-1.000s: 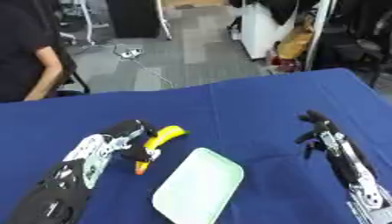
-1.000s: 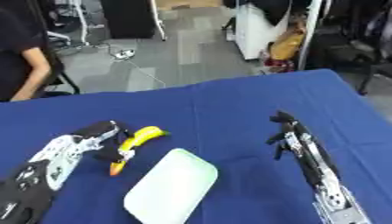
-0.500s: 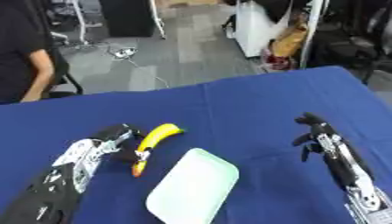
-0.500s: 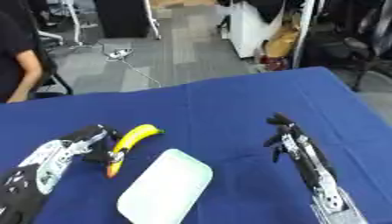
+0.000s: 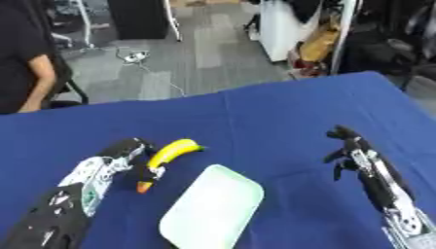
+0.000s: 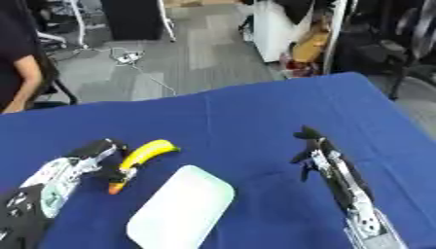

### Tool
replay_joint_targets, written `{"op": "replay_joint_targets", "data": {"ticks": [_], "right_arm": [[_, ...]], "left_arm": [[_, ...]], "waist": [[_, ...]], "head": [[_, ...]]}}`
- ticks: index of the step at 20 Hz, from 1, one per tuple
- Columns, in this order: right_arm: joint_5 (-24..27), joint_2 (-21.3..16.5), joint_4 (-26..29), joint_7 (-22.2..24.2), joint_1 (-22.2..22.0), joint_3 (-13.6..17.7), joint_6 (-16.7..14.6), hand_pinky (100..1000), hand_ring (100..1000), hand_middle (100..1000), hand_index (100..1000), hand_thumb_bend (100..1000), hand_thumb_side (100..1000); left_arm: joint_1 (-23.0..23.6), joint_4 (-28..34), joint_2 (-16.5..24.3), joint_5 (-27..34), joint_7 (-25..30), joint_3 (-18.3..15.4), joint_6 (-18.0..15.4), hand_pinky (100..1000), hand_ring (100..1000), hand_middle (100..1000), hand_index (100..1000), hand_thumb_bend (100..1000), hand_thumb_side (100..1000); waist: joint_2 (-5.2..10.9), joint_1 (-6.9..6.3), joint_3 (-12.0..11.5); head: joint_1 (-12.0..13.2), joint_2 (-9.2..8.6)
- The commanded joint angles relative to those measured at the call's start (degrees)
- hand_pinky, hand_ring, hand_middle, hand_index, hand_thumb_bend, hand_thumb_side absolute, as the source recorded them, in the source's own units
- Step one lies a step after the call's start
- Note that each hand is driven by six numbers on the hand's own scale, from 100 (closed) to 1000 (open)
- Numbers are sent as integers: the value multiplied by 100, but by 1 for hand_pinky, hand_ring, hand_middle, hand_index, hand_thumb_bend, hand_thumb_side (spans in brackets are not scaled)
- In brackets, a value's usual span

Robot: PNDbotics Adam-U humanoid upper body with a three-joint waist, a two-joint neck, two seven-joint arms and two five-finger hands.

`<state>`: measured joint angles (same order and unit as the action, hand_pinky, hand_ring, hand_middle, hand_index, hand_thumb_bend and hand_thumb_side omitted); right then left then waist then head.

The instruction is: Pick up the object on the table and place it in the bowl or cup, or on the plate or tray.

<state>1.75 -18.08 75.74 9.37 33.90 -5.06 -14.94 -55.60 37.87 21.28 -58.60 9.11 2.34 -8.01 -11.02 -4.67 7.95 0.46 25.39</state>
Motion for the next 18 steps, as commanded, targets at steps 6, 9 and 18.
{"op": "replay_joint_targets", "data": {"ticks": [6,9,18], "right_arm": [[-30,12,137,31,154,-37,-2,325,570,842,963,100,885],[-31,20,147,35,175,-48,1,324,570,842,964,100,886],[-42,34,167,41,200,-71,14,324,569,842,964,100,887]], "left_arm": [[-138,-21,23,-291,-253,-47,59,466,527,622,770,100,662],[-161,-39,-19,-436,-354,-49,84,450,524,613,761,100,643],[-222,-64,-98,-692,-602,-65,142,432,470,554,718,100,591]], "waist": [[12,3,85],[-26,-13,131],[-73,-64,191]], "head": [[-26,-128],[-20,-148],[-10,-168]]}}
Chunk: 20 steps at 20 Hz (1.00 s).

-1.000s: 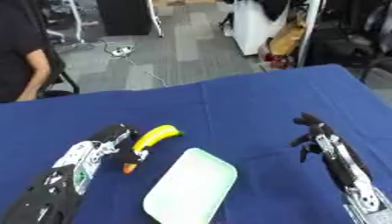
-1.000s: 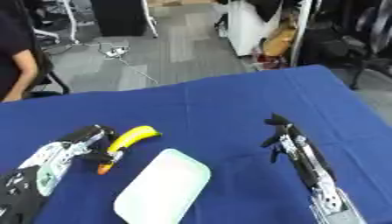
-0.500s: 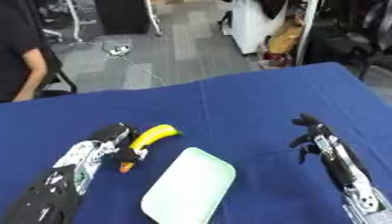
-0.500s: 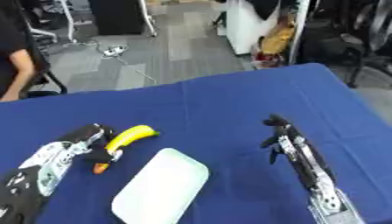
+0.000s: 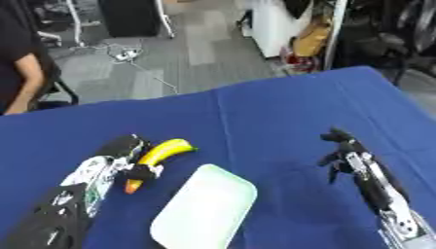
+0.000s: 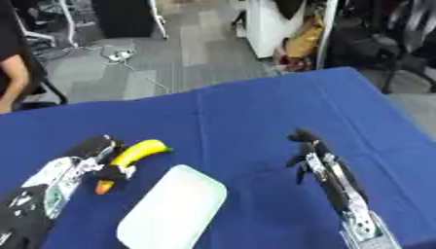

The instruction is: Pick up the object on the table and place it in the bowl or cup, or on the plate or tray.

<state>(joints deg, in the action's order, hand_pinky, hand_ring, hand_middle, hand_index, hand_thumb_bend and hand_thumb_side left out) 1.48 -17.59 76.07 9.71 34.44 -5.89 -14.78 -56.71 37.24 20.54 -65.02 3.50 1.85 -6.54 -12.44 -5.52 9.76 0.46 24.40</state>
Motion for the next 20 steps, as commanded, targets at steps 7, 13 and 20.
{"op": "replay_joint_targets", "data": {"ticks": [7,13,20], "right_arm": [[-13,-16,145,-6,152,9,6,325,569,842,965,100,887],[-13,-23,146,-22,141,6,14,324,569,842,965,100,890],[-24,-13,125,-49,123,11,25,325,569,842,965,100,897]], "left_arm": [[-116,3,-46,-120,-101,-10,23,295,341,463,636,100,533],[-110,69,-37,-138,-185,0,29,111,167,315,483,100,443],[-95,333,35,99,-525,56,49,100,100,100,224,100,245]], "waist": [[65,9,10],[65,19,-7],[95,39,-61]], "head": [[-18,-82],[-29,-71],[-67,-34]]}}
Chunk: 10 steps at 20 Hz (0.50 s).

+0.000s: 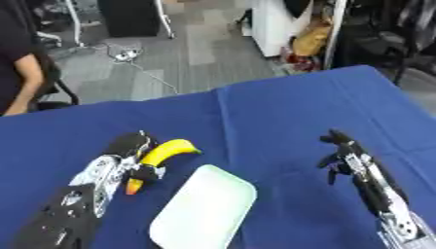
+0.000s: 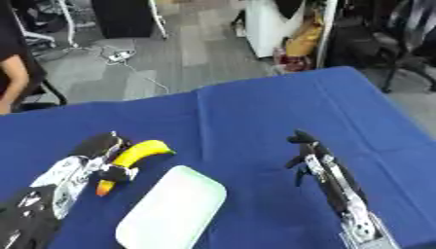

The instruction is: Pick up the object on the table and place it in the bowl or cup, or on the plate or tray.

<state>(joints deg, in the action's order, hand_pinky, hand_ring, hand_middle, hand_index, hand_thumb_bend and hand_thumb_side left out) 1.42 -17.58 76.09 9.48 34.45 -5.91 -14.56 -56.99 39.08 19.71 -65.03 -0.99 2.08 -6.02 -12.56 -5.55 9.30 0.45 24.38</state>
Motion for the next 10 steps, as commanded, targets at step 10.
{"op": "replay_joint_targets", "data": {"ticks": [10], "right_arm": [[-26,-9,112,-48,113,5,8,325,569,842,966,100,896]], "left_arm": [[-49,165,137,156,-23,71,-4,100,100,100,221,100,245]], "waist": [[122,72,-56]], "head": [[-94,-24]]}}
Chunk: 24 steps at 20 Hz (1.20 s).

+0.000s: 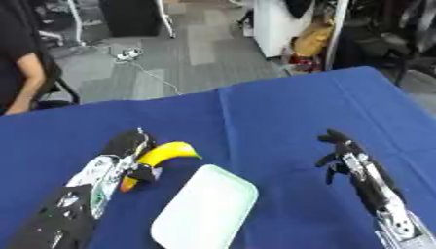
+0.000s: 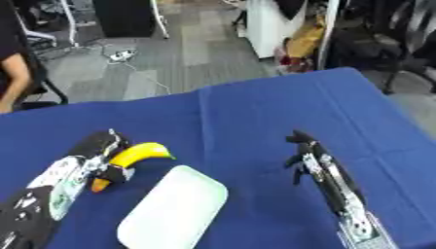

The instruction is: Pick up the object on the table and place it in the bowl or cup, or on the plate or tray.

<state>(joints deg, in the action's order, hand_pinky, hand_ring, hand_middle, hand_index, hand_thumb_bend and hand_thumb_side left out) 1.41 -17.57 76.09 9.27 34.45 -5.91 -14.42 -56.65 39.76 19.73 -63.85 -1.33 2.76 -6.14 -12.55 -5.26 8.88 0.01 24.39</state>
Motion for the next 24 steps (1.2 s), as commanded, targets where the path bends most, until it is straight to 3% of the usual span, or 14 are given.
{"op": "replay_joint_targets", "data": {"ticks": [1,12,19,24], "right_arm": [[-24,-10,112,-30,114,3,-7,325,569,842,966,100,895],[-21,-24,99,-59,69,5,6,325,569,842,967,100,896],[-13,-68,46,-129,-69,58,20,326,569,842,968,100,895],[-12,-82,19,-156,-133,71,23,327,570,843,968,100,894]], "left_arm": [[-83,93,135,39,12,1,11,100,100,100,221,100,245],[-47,244,159,165,82,79,-64,100,100,100,214,100,246],[114,1319,503,955,428,557,-311,100,100,100,210,100,249],[169,1940,653,1427,733,817,-247,100,100,100,211,100,250]], "waist": [[122,44,-17],[151,80,-92],[314,109,-298],[409,124,-442]], "head": [[-53,-24],[-109,3],[-256,83],[-305,128]]}}
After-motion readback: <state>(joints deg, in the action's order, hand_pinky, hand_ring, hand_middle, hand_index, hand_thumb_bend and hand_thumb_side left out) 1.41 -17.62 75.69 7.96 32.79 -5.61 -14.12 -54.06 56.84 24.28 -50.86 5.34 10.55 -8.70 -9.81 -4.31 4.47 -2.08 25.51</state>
